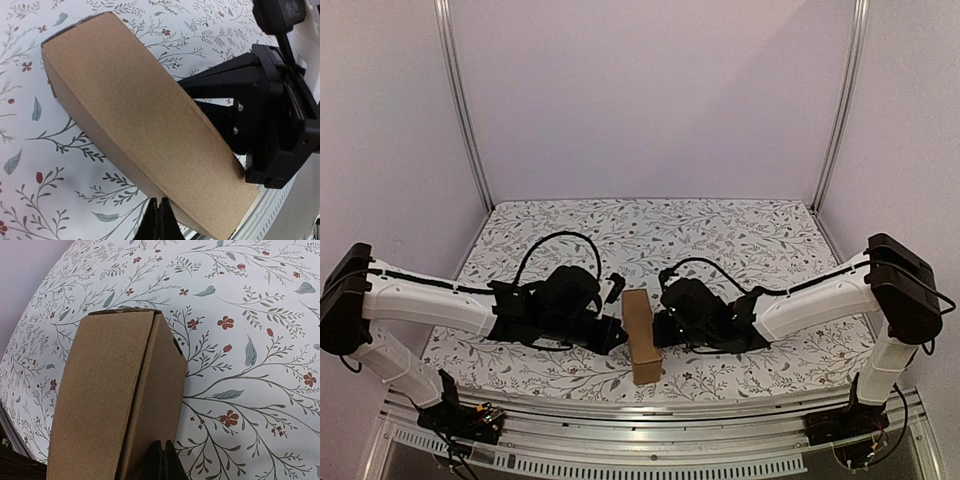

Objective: Fold the paper box

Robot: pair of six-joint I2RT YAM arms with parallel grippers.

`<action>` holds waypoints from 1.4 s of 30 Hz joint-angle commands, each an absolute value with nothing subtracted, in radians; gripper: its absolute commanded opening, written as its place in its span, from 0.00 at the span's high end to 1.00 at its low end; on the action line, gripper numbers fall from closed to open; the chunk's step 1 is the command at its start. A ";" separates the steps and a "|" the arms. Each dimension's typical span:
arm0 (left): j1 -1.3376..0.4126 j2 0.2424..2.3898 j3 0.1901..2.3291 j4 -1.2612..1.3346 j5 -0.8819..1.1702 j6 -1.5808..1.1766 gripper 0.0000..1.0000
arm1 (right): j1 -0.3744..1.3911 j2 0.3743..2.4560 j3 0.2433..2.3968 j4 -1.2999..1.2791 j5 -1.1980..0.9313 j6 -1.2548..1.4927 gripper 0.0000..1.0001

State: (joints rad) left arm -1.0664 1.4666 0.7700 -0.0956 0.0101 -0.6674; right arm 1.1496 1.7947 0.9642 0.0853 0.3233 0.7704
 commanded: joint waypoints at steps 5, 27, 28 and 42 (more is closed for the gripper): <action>-1.053 1.427 0.764 -0.143 -0.073 -0.661 1.00 | 1.097 1.752 0.884 0.087 0.214 0.712 1.00; -1.043 1.518 0.852 -0.164 -0.073 -0.658 1.00 | 1.093 1.879 0.825 0.327 -0.089 0.678 1.00; -1.043 1.525 0.853 -0.157 -0.067 -0.660 1.00 | 1.093 1.896 0.821 0.362 -0.101 0.688 1.00; -1.044 1.575 0.884 -0.151 -0.042 -0.675 1.00 | 1.064 1.972 0.793 0.472 -0.019 0.694 1.00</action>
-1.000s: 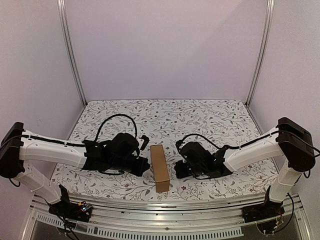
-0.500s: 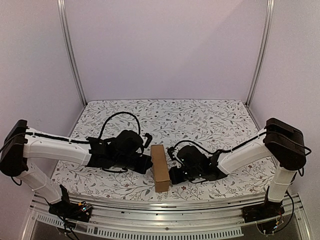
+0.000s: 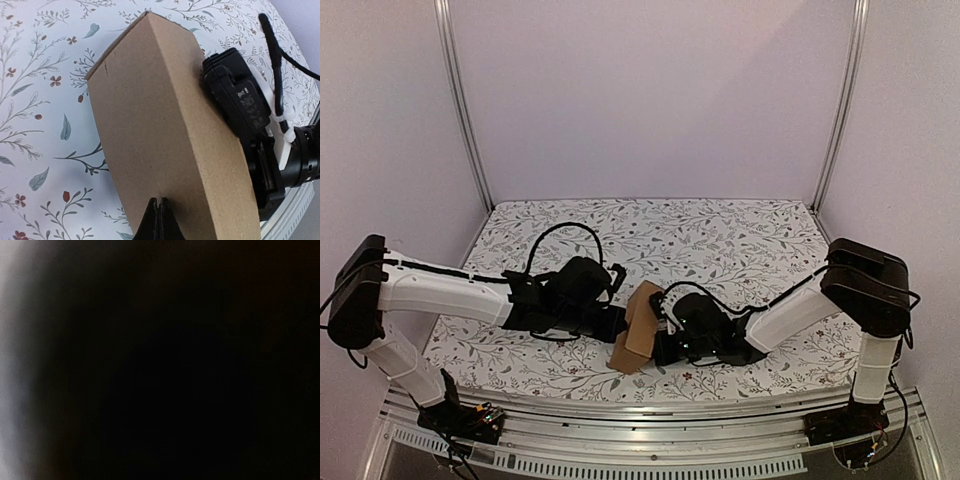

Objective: Fold the paper box

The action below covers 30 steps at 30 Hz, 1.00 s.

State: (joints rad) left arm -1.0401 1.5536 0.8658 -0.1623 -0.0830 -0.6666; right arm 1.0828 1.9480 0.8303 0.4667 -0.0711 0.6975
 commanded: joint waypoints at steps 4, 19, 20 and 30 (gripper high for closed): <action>-1.043 1.578 0.890 -0.160 -0.055 -0.673 1.00 | 1.043 1.939 0.714 0.456 0.050 0.684 1.00; -1.035 1.620 0.956 -0.226 -0.098 -0.639 1.00 | 1.041 1.676 0.582 0.201 0.258 0.596 1.00; -1.029 1.616 0.955 -0.231 -0.100 -0.638 1.00 | 1.041 1.648 0.585 0.168 0.270 0.586 1.00; -0.959 1.520 0.973 -0.302 -0.138 -0.563 0.77 | 1.040 1.385 0.656 -0.147 0.434 0.496 0.57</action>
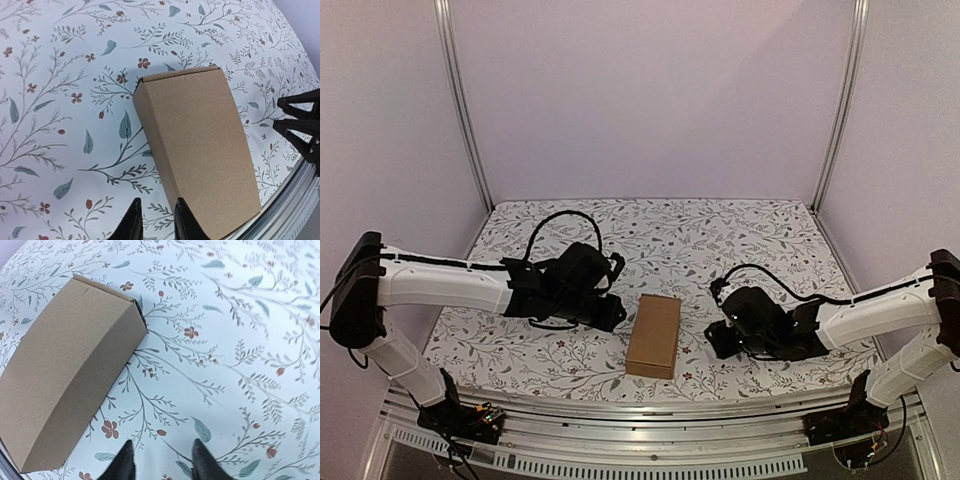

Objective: Fold the paper box

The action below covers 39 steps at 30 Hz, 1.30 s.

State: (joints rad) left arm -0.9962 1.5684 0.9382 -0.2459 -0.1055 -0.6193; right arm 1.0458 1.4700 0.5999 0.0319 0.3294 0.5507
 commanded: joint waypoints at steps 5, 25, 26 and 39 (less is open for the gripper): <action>-0.917 1.515 1.059 -0.411 -0.183 -0.506 0.42 | 1.041 1.288 0.736 -0.288 0.541 0.443 0.15; -0.687 1.378 1.333 -0.755 -0.208 -0.332 0.00 | 0.504 1.047 1.079 -0.713 0.225 0.315 0.01; -0.677 1.370 1.334 -0.766 -0.203 -0.329 0.00 | 0.465 1.041 1.084 -0.732 0.196 0.321 0.01; -0.646 1.254 1.202 -0.773 -0.165 -0.235 0.00 | 0.371 0.902 1.013 -0.841 0.359 0.361 0.01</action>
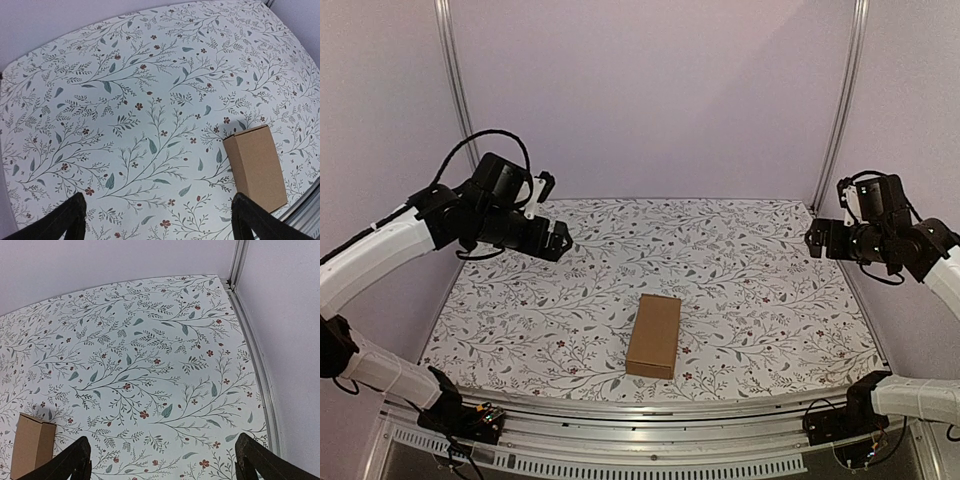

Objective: Fold the paper box

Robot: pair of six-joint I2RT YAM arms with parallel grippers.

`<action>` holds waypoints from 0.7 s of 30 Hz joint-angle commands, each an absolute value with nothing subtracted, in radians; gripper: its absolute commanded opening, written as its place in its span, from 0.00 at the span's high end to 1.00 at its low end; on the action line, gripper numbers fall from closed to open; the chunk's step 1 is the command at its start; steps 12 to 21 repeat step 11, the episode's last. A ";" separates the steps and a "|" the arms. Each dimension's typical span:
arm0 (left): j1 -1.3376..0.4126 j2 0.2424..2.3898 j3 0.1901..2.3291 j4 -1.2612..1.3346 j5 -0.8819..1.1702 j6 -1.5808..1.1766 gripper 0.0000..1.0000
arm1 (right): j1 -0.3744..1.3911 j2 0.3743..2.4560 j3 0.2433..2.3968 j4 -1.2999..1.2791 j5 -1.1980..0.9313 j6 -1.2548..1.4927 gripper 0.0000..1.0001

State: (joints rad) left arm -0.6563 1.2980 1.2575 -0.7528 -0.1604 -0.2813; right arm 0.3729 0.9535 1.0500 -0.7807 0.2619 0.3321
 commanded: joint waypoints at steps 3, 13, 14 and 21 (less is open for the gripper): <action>-0.644 1.237 1.183 -0.752 -0.172 -0.217 0.01 | 0.371 0.867 0.987 -0.815 0.357 0.355 0.01; -0.644 1.210 1.156 -0.748 -0.173 -0.227 0.00 | 0.371 0.886 0.984 -0.806 0.348 0.368 0.01; -0.644 1.210 1.156 -0.748 -0.173 -0.227 0.00 | 0.371 0.886 0.984 -0.806 0.348 0.368 0.01; -0.644 1.210 1.156 -0.748 -0.173 -0.227 0.00 | 0.371 0.886 0.984 -0.806 0.348 0.368 0.01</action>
